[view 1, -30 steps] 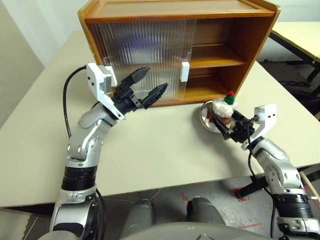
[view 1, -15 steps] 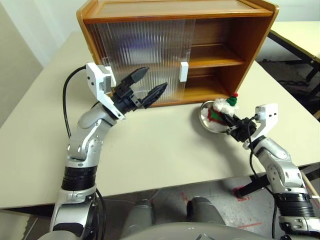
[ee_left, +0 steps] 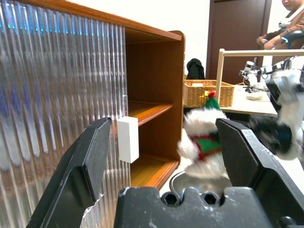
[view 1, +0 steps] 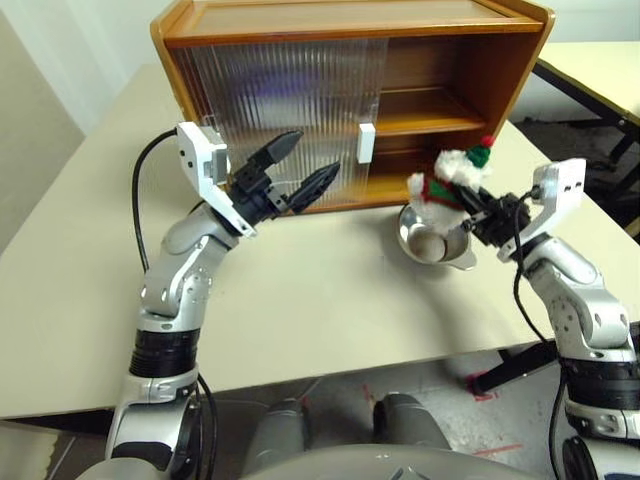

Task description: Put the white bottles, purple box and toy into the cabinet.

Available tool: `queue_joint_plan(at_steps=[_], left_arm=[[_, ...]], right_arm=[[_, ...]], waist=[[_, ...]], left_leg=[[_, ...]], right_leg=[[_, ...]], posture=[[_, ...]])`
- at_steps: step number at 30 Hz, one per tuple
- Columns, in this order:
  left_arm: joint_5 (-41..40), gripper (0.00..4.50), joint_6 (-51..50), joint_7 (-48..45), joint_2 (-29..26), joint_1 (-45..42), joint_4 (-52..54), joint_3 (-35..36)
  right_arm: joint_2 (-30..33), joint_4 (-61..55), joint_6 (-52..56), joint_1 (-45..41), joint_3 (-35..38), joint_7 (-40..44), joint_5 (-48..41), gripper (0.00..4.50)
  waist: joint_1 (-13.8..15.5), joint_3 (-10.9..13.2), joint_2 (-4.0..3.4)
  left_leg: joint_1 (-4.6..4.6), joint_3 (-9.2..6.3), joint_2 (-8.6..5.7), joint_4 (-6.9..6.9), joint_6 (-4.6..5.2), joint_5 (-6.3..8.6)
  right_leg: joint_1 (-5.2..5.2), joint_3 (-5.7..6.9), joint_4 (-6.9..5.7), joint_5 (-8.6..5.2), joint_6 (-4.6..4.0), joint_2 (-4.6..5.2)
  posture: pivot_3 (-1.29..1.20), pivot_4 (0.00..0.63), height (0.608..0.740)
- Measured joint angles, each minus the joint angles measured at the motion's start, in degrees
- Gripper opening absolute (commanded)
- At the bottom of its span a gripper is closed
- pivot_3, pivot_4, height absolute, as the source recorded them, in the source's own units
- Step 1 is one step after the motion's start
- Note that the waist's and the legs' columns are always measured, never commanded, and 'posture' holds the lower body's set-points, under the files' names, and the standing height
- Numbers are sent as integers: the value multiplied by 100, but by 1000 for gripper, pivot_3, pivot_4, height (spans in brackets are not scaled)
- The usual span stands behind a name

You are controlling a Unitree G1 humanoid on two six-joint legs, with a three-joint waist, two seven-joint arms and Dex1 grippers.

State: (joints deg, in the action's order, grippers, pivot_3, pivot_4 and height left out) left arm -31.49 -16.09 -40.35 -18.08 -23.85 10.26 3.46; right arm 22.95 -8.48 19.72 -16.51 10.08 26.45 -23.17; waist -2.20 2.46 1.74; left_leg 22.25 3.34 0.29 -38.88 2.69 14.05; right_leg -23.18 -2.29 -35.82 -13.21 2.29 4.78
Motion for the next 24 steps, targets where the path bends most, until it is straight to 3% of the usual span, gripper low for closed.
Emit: queue_joint_plan(at_steps=[7,24], left_arm=[[6,4500,38,3,6,-6,-13,-1],[10,4500,77,21,-35,175,37,11]], right_arm=[[284,645,-10,-1187,71,50,16,197],[522,2411,-731,-2725,-20,539,438,197]], waist=[[4,0,0],[13,0,0]], left_leg=[[1,5,1,0,7,-4],[3,8,5,1,10,-5]], right_leg=[[0,-3,3,6,-10,0],[-2,-5,3,12,-19,-1]], posture=[[-9,0,740],[17,0,740]])
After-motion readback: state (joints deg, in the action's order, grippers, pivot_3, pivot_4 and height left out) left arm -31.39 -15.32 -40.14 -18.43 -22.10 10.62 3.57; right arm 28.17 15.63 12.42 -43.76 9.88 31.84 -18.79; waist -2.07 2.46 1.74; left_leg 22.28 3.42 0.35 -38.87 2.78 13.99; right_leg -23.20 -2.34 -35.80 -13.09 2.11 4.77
